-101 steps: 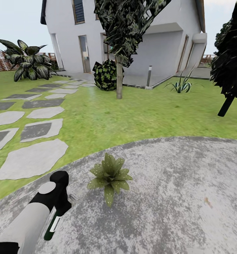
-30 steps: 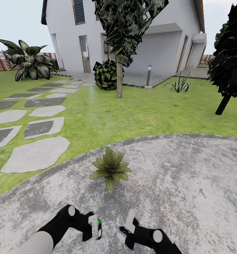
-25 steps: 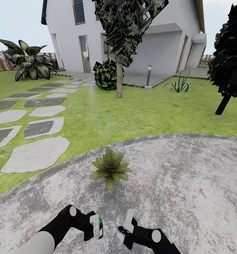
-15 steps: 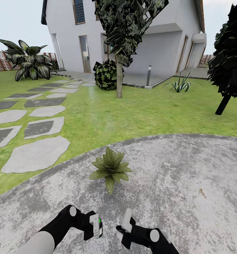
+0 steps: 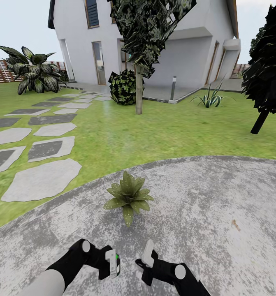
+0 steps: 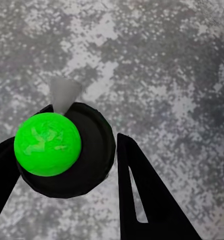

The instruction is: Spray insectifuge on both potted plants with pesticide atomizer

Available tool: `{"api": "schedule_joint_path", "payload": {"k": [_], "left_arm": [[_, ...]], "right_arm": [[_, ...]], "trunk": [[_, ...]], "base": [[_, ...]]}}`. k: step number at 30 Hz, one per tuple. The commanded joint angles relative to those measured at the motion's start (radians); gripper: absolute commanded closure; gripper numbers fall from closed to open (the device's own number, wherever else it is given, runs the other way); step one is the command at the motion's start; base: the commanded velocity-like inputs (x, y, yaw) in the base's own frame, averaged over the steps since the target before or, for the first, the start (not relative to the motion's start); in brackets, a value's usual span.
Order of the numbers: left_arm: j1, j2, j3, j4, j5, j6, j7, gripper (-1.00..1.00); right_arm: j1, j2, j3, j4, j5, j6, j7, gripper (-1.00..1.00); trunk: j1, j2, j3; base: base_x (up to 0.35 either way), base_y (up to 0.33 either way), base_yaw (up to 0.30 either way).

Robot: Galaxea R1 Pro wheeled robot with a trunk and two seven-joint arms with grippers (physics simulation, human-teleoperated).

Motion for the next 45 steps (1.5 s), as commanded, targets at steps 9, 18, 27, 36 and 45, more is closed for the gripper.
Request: {"api": "schedule_joint_path", "payload": {"k": [9,18,27,36,45], "left_arm": [[0.001,-0.053,-0.002,0.078,-0.017,-0.010,0.115,1.00],[0.001,-0.072,-0.003,0.080,-0.012,-0.012,0.123,1.00],[0.001,-0.083,-0.003,0.079,-0.011,-0.043,0.115,1.00],[0.000,-0.083,-0.003,0.079,-0.011,-0.068,0.070,1.00],[0.000,-0.097,-0.001,0.079,-0.012,-0.067,0.068,1.00]], "right_arm": [[0.000,0.001,-0.001,-0.005,0.008,-0.005,0.022,1.00],[-0.001,0.001,-0.002,-0.005,0.008,-0.005,0.025,1.00],[0.000,0.001,-0.002,-0.004,0.008,-0.005,0.025,1.00],[0.000,0.001,-0.002,-0.003,0.008,-0.005,0.025,1.00],[0.000,0.001,-0.002,-0.003,0.008,-0.005,0.025,1.00]], "trunk": [[0.000,0.000,-0.001],[0.000,0.000,-0.001],[0.000,0.000,-0.001],[0.000,0.000,-0.001],[0.000,0.000,-0.001]], "base": [[0.000,0.000,0.000],[0.000,0.000,0.000],[0.000,0.000,0.000],[0.000,0.000,0.000],[0.000,0.000,0.000]]}}
